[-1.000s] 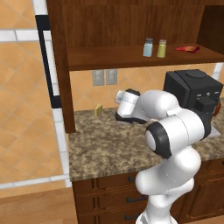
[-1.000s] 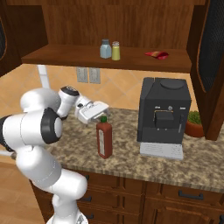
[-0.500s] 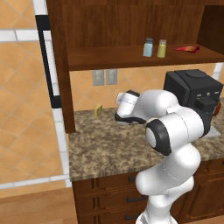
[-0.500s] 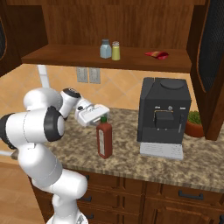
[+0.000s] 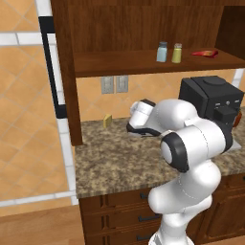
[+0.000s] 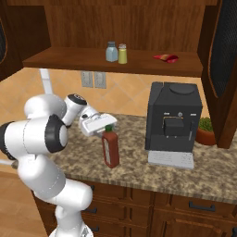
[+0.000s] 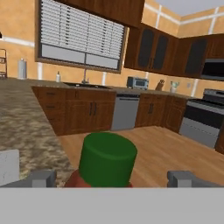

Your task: Put the shaker and condiment bottle from the counter next to their counterparts in the cabinet.

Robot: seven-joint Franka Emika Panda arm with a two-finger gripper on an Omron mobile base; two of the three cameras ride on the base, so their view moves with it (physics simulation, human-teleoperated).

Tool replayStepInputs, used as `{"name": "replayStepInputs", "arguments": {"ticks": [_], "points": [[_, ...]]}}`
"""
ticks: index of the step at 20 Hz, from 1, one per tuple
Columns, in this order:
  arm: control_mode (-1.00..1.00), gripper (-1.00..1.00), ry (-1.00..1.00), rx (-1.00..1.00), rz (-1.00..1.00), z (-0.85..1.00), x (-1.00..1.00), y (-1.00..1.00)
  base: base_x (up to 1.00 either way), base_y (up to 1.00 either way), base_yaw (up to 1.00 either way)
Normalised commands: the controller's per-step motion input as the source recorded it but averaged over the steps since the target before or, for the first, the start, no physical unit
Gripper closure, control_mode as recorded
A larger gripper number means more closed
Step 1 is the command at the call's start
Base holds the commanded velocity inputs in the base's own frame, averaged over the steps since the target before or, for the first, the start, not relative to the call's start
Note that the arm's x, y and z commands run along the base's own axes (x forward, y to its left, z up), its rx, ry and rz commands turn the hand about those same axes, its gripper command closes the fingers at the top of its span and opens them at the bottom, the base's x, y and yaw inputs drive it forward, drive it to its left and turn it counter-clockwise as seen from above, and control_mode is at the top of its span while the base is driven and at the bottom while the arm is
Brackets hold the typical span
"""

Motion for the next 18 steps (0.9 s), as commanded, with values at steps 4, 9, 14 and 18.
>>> {"name": "replayStepInputs", "arguments": {"ticks": [4, 9, 14, 18], "points": [[-1.00, 1.00, 0.00, 0.00, -0.04, -0.11, -0.13, 0.00, 0.00, 0.00, 0.00], [-1.00, 1.00, 0.00, 0.00, -0.01, -0.07, 0.00, 0.00, 0.00, 0.00, 0.00], [-1.00, 1.00, 0.00, 0.00, 0.00, 0.09, 0.00, 0.00, 0.00, 0.00, 0.00], [-1.00, 1.00, 0.03, 0.00, 0.03, 0.52, 0.02, 0.00, 0.00, 0.00, 0.00]]}}
